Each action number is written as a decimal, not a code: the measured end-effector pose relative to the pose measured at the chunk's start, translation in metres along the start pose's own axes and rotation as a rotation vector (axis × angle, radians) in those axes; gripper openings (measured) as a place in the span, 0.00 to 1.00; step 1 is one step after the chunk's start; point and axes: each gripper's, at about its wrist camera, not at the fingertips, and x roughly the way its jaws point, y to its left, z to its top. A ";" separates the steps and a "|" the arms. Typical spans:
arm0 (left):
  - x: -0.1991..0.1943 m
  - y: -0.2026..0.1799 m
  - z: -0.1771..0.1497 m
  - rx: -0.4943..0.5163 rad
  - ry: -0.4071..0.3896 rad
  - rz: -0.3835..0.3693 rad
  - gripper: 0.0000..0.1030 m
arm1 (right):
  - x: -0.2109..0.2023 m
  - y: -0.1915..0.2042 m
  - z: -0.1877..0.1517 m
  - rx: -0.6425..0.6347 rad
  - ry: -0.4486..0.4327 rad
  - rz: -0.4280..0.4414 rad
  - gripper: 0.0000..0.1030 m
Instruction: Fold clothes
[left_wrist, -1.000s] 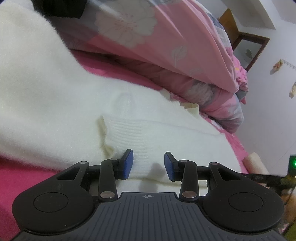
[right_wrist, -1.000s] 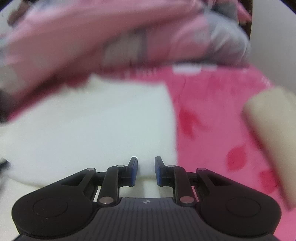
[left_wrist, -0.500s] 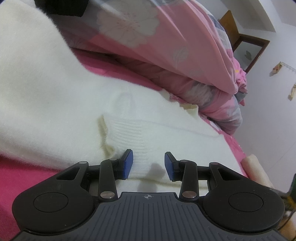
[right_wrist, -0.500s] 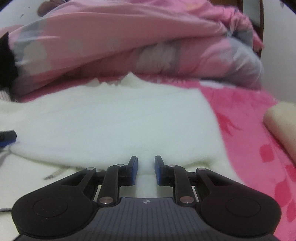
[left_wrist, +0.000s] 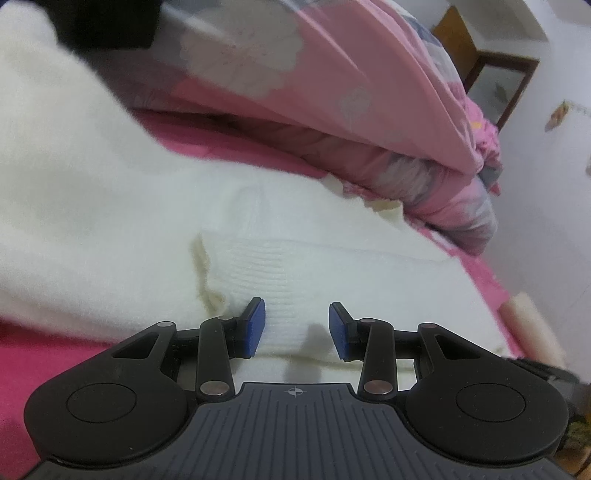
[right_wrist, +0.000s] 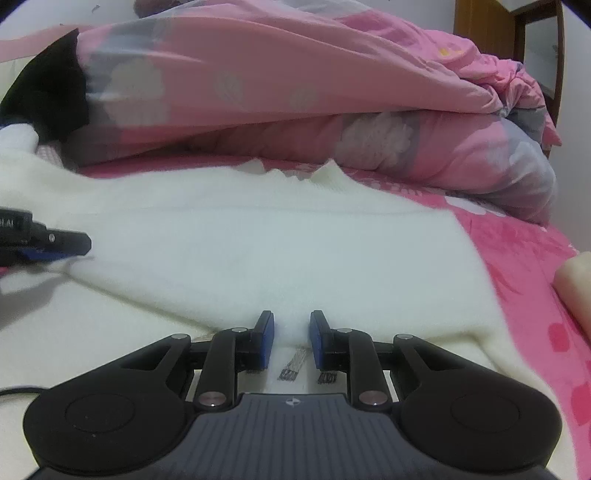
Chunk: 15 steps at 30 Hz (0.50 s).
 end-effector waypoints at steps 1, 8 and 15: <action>-0.002 -0.005 0.001 0.023 -0.008 0.021 0.42 | 0.001 -0.002 0.001 0.005 0.001 0.003 0.22; -0.016 -0.063 -0.004 0.320 -0.082 0.098 0.53 | -0.006 -0.011 -0.001 0.077 -0.005 0.053 0.22; 0.015 -0.084 -0.029 0.514 0.065 0.212 0.62 | -0.005 -0.033 -0.002 0.213 -0.009 0.144 0.22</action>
